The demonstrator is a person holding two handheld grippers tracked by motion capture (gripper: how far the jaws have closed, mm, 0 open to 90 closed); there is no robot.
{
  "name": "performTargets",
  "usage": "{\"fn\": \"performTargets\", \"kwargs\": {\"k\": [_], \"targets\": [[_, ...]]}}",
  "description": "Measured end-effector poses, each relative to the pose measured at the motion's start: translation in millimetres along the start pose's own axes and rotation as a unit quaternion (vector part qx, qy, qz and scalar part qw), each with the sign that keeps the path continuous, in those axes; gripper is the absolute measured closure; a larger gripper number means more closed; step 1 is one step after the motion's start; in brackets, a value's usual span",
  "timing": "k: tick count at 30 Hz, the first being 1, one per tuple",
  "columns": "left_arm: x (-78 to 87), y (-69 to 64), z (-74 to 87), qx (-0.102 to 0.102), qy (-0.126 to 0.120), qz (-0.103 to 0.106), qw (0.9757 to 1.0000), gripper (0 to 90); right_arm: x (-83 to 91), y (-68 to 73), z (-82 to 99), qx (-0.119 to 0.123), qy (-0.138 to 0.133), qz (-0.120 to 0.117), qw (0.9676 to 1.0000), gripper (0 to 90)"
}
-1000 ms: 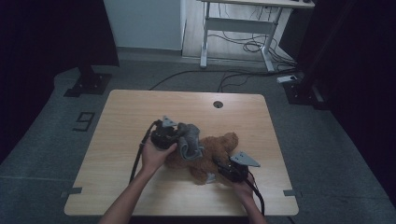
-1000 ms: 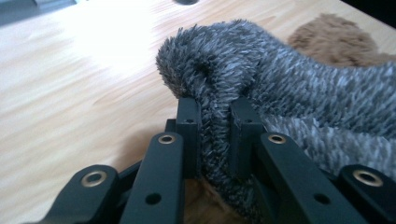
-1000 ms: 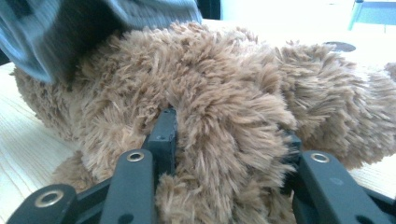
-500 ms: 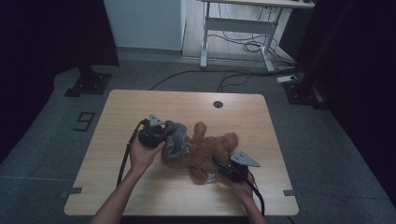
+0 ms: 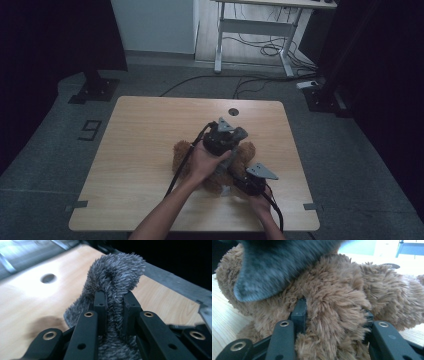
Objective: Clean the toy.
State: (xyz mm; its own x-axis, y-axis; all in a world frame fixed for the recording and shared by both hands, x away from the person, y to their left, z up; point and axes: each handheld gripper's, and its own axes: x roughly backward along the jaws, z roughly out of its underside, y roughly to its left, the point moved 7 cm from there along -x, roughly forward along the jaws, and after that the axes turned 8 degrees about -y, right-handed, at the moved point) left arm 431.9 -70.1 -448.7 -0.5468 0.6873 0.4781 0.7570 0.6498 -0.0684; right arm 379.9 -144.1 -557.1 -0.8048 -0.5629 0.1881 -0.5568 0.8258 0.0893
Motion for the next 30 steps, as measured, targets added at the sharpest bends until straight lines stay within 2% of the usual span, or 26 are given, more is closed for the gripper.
{"fn": "performTargets", "kwargs": {"k": [2, 3, 5, 6, 8, 9, 10, 13, 15, 17, 19, 20, 22, 25, 30], "targets": [[-18.9, 3.9, 15.7, 0.015, 0.024, 0.001, 0.9996, 76.5, 0.4, 0.6, 0.2, 0.004, 0.001, 0.0, 1.0, 55.9], [-23.1, 6.5, 21.3, 0.021, 0.029, 0.002, 0.9994, 76.5, 0.3, 0.7, 0.2, 0.008, 0.001, 0.001, 1.0, 56.1], [-25.3, 16.7, 30.3, 0.044, 0.014, 0.004, 0.9989, 76.6, -0.7, 0.5, 0.6, 0.021, 0.001, 0.007, 0.9998, 56.4], [-22.6, 22.3, 31.0, 0.048, 0.011, 0.0, 0.9988, 76.5, -1.6, 0.4, 0.6, 0.027, 0.002, 0.011, 0.9996, 56.7], [-14.9, 31.1, 30.1, 0.032, 0.009, -0.024, 0.9992, 76.3, -4.4, 0.0, -0.9, 0.038, 0.002, 0.017, 0.9991, 57.1], [-7.4, 37.7, 29.5, 0.016, 0.011, -0.041, 0.999, 76.3, -5.6, -0.5, -1.6, 0.041, 0.002, 0.02, 0.9989, 57.2], [0.5, 45.0, 29.6, 0.008, 0.011, -0.055, 0.9984, 76.2, -7.7, -1.8, -2.5, 0.044, 0.002, 0.024, 0.9988, 57.3], [19.0, 63.1, 33.9, 0.008, 0.011, -0.07, 0.9974, 76.2, -13.0, -6.9, -4.5, 0.038, 0.0, 0.032, 0.9988, 57.5], [35.2, 80.2, 43.3, 0.02, 0.012, -0.086, 0.996, 76.2, -15.7, -10.0, -5.4, 0.035, -0.001, 0.037, 0.9987, 57.6], [51.1, 99.3, 59.2, 0.037, 0.018, -0.096, 0.9945, 76.1, -16.9, -11.6, -5.9, 0.032, -0.002, 0.038, 0.9988, 57.6], [67.5, 116.6, 77.3, 0.082, 0.006, -0.089, 0.9927, 76.1, -17.3, -11.5, -6.3, 0.033, -0.003, 0.037, 0.9988, 57.6], [74.9, 122.3, 83.1, 0.093, -0.001, -0.088, 0.9917, 76.1, -17.3, -10.7, -6.3, 0.034, -0.002, 0.037, 0.9988, 57.5], [88.8, 129.9, 90.5, 0.104, -0.009, -0.097, 0.9898, 76.1, -17.5, -10.1, -6.4, 0.035, -0.003, 0.038, 0.9987, 57.5], [103.2, 136.8, 101.2, 0.111, -0.008, -0.109, 0.9877, 76.0, -17.3, -10.5, -6.0, 0.031, -0.004, 0.039, 0.9988, 57.6], [107.5, 135.2, 119.7, 0.116, 0.0, -0.107, 0.9875, 75.9, -17.8, -10.6, -5.7, 0.031, -0.006, 0.041, 0.9987, 57.6]]}}
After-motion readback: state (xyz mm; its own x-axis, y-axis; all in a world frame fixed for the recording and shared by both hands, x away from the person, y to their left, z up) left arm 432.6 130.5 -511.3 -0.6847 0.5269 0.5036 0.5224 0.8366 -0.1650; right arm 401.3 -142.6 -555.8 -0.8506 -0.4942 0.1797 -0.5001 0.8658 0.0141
